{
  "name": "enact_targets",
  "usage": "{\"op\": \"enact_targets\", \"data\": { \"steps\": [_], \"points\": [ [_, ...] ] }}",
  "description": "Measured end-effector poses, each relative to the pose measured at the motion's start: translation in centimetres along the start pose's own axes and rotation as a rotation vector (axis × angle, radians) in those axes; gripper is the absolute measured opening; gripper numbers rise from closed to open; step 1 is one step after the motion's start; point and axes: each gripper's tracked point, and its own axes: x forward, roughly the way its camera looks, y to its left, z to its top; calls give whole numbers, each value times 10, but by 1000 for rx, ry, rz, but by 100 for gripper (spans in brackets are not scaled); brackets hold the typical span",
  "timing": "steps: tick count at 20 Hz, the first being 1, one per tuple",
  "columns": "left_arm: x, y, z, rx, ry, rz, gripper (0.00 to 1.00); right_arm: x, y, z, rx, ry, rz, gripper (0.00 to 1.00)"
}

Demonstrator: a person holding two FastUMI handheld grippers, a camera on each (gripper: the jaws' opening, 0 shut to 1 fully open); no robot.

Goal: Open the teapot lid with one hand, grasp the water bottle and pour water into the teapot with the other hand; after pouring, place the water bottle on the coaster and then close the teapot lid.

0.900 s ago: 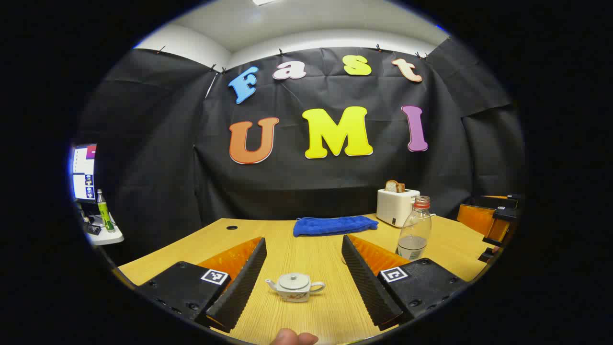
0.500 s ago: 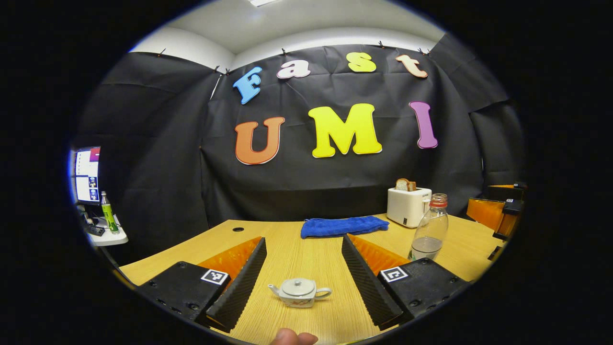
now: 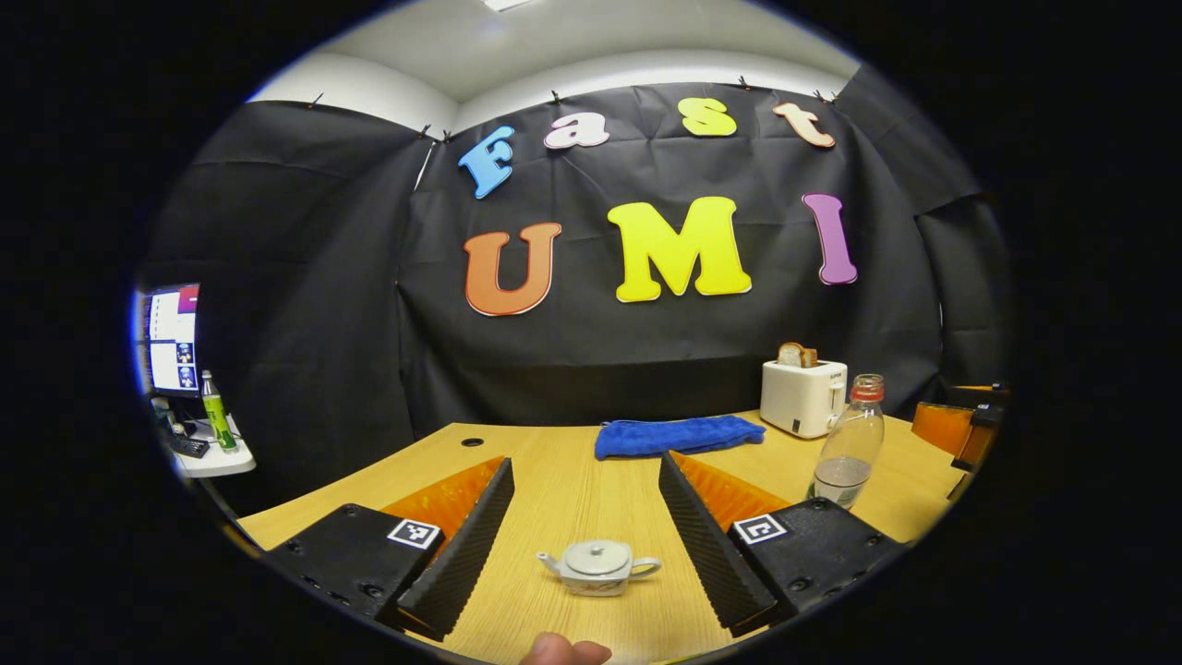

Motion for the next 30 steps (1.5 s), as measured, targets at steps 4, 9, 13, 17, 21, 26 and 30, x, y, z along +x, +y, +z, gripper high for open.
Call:
{"op": "enact_targets", "data": {
  "steps": [4, 9, 13, 17, 21, 26, 30],
  "points": [
    [-8, 0, -15, 7, 31, -10, 99, -3, 8, 7, -51, -20, 14, 93],
    [-11, -12, -37, -4, 92, -53, 99, -2, 4, 6, -74, -15, 21, 93],
    [-4, -21, -50, 4, 117, -76, 99, 4, -1, -3, -68, 10, 17, 94],
    [12, -27, -64, -3, 149, -101, 99, 14, -2, -4, -45, 14, 16, 94],
    [28, -28, -82, -27, 210, -109, 92, 23, 3, -9, -52, 30, 22, 94],
    [39, -23, -99, -25, 281, -105, 76, 22, -12, -12, -57, 37, -11, 93],
    [43, -21, -107, -23, 311, -89, 57, 20, -20, -14, -67, 45, -33, 93]
  ]
}}
